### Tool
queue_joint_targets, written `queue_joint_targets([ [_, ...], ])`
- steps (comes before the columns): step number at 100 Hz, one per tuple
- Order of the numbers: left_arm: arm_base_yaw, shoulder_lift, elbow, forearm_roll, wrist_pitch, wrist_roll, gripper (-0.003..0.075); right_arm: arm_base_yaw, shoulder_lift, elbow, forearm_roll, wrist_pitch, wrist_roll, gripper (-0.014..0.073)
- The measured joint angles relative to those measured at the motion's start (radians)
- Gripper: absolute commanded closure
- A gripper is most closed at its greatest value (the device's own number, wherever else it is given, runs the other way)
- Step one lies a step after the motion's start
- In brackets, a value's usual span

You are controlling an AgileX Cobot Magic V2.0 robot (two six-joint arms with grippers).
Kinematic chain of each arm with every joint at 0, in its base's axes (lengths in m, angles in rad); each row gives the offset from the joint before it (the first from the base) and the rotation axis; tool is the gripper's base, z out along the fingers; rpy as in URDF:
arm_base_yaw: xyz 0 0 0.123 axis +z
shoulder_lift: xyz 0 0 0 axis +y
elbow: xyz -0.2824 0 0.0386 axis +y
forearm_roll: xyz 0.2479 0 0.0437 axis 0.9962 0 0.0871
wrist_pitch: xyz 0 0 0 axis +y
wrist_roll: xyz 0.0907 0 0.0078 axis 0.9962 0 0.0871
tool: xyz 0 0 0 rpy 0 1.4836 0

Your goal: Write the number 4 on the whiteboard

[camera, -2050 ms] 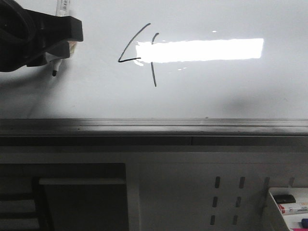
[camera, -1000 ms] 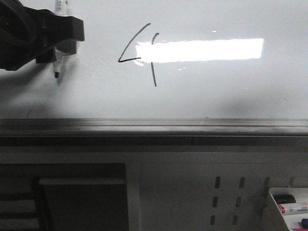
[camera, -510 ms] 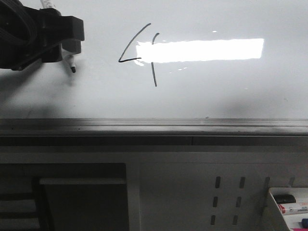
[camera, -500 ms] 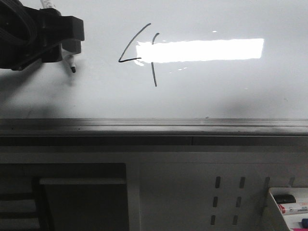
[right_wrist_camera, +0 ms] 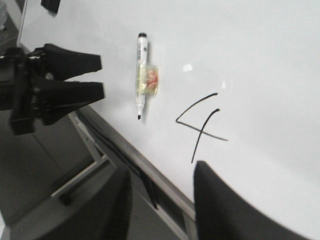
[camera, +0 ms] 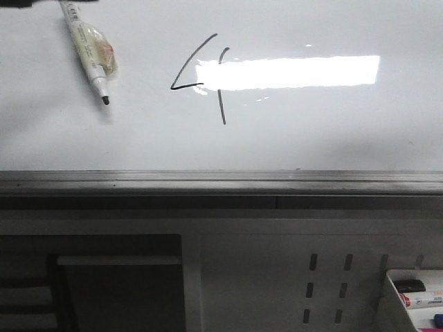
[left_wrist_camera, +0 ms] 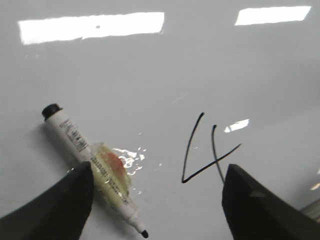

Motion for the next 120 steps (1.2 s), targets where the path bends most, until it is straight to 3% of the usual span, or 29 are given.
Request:
queue_joint_targets([
  [6,0.000,-0.067,0.000,0.001,0.057,0.033,0.0342,0.000,-0.048,0.041,0.000,-0.054,0.000,0.0669],
  [16,0.000,-0.186,0.000,0.010,0.140,0.076,0.0510,0.000,-0.156,0.132,0.002,-0.155,-0.015,0.0654],
  [26,0.000,-0.312,0.000,0.023,0.230,0.122,0.0745,0.000,-0.294,0.237,0.004,-0.263,-0.043,0.0659],
  [41,0.000,-0.478,0.024,0.060,0.325,0.157,0.0741,-0.002,-0.494,0.398,0.011,-0.384,-0.058,0.0659],
  [72,0.000,-0.801,0.190,0.070,0.365,0.164,0.0741,-0.002,-0.818,0.658,0.016,-0.403,-0.058,0.0659],
  [91,0.000,-0.915,0.275,0.068,0.367,0.164,0.0741,-0.002,-0.852,0.710,0.025,-0.410,-0.059,0.0659],
  [120,0.000,-0.921,0.288,0.017,0.365,0.164,0.0741,-0.002,-0.855,0.714,0.029,-0.412,-0.059,0.0659],
])
